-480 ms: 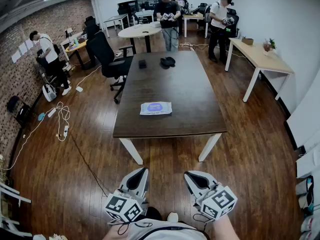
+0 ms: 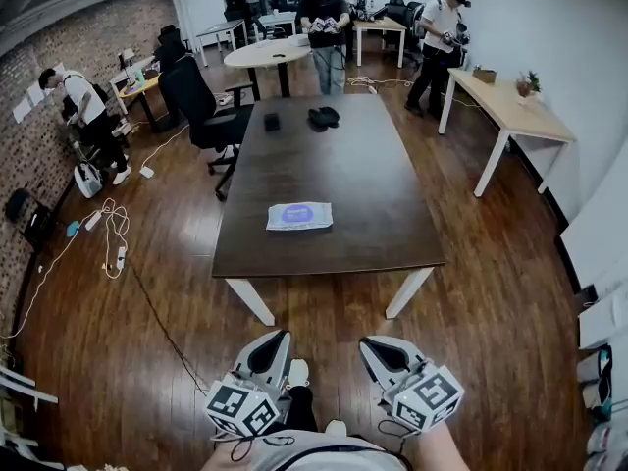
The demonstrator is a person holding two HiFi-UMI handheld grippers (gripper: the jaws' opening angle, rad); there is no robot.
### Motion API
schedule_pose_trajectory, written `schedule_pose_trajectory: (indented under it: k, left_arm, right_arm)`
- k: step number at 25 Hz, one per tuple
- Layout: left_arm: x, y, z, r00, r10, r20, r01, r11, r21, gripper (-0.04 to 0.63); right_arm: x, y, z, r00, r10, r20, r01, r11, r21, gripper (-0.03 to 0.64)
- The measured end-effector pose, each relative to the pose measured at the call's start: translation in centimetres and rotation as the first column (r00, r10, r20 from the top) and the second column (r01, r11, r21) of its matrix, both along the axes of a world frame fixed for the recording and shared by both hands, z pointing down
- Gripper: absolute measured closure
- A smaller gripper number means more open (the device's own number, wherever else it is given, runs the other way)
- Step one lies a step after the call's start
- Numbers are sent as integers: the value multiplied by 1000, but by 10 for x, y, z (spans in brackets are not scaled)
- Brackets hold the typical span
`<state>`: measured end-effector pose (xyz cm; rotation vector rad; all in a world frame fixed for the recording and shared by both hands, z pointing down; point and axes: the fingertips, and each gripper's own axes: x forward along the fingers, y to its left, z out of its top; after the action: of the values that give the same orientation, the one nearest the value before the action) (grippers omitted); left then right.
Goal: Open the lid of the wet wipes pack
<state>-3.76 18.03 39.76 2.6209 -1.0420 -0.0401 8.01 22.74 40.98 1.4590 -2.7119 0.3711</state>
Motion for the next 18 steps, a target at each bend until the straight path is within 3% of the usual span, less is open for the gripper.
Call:
schedule_pose_trajectory:
  k: [18]
  left_arm:
    - [7,-232,-14,994,106,-19,-106,994,-10,594]
  right_arm:
    - [-15,-219,-20,999,47,-26,-48,999,-20,611]
